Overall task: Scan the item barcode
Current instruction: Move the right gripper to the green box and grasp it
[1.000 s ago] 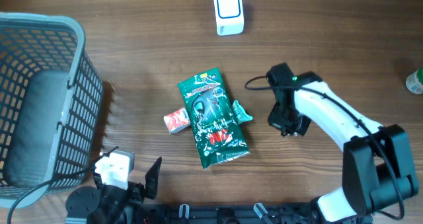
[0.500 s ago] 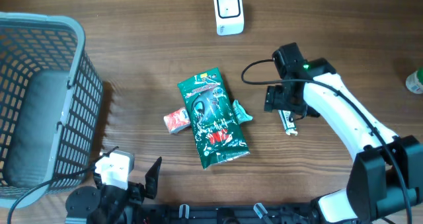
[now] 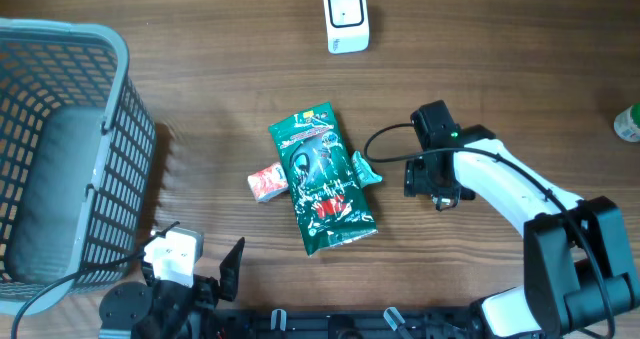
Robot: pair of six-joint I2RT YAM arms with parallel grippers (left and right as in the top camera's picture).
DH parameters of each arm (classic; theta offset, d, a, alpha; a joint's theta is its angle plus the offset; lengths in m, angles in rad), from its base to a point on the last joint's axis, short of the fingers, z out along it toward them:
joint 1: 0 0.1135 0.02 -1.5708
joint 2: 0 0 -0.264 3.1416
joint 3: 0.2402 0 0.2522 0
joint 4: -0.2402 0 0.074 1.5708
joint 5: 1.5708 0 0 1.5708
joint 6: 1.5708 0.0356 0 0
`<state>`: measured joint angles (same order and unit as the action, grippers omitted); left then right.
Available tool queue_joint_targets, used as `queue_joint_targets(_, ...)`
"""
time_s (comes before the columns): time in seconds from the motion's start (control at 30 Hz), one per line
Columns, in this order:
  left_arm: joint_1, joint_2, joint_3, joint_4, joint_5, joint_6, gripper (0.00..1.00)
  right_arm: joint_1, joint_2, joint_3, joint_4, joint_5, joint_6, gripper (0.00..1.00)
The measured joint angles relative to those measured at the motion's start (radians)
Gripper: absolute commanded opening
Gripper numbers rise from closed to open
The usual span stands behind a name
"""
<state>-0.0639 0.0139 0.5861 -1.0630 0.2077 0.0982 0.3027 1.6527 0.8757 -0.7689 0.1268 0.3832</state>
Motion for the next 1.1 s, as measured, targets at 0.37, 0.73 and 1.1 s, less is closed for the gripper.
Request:
queue_joint_targets(0.37, 0.000, 0.000, 0.000, 0.000, 0.000, 0.000, 1.00, 0.000, 0.000, -0.012, 0.063, 0.001, -0.021, 0.49)
queue_joint_targets(0.73, 0.000, 0.000, 0.000, 0.000, 0.000, 0.000, 1.00, 0.000, -0.019, -0.067, 0.176, 0.013, -0.065, 0.43)
queue_joint_targets(1.1, 0.000, 0.000, 0.000, 0.000, 0.000, 0.000, 1.00, -0.006, -0.021, -0.061, 0.185, -0.173, -0.056, 0.12)
